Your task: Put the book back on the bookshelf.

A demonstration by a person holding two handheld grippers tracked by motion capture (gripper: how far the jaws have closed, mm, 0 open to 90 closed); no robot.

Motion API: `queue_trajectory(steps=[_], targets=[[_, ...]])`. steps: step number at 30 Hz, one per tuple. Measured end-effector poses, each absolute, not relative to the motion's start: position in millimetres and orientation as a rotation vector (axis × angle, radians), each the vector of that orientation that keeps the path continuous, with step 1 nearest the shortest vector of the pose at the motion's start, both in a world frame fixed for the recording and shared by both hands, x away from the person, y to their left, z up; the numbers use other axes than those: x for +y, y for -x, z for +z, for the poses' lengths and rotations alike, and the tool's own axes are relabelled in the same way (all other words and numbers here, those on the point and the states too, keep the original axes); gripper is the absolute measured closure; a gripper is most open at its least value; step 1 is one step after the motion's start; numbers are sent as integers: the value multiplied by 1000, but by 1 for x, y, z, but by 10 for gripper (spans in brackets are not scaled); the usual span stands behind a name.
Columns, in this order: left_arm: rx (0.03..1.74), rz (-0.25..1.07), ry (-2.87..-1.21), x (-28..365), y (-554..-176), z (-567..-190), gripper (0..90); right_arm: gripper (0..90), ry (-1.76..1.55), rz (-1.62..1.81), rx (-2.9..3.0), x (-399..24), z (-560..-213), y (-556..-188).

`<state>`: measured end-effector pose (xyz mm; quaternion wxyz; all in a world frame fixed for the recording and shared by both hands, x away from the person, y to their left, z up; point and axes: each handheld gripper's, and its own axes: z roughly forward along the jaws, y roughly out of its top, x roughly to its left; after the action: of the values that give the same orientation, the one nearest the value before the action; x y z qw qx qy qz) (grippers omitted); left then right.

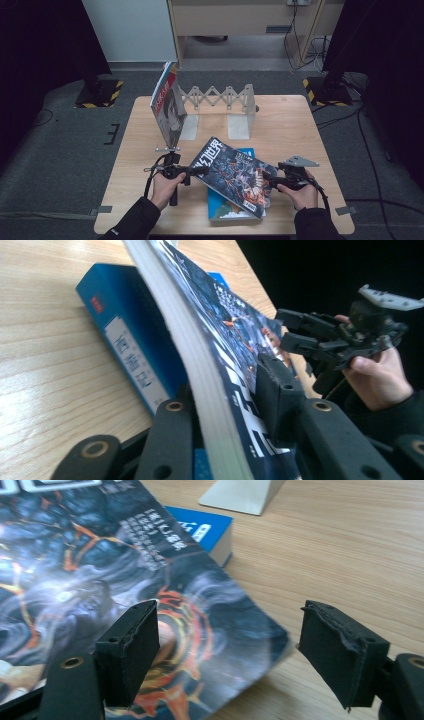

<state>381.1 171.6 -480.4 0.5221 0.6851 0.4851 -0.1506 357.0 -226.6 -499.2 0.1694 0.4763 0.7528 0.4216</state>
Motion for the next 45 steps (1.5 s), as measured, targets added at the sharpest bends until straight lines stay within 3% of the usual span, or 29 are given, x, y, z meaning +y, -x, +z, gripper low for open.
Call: queue_trajectory(steps=[19,29,45], targets=[[1175,-403,-1535,171,-388,-448,812,201,-1503,953,2067,-281,-513,-366],[1148,-371,-1477,176,-391,-428,820,191,-1512,862,2126,-286,-524,-369],[1114,-297,-1411,187,-394,-396,821,52,-1474,836,2145,-286,-534,-371]])
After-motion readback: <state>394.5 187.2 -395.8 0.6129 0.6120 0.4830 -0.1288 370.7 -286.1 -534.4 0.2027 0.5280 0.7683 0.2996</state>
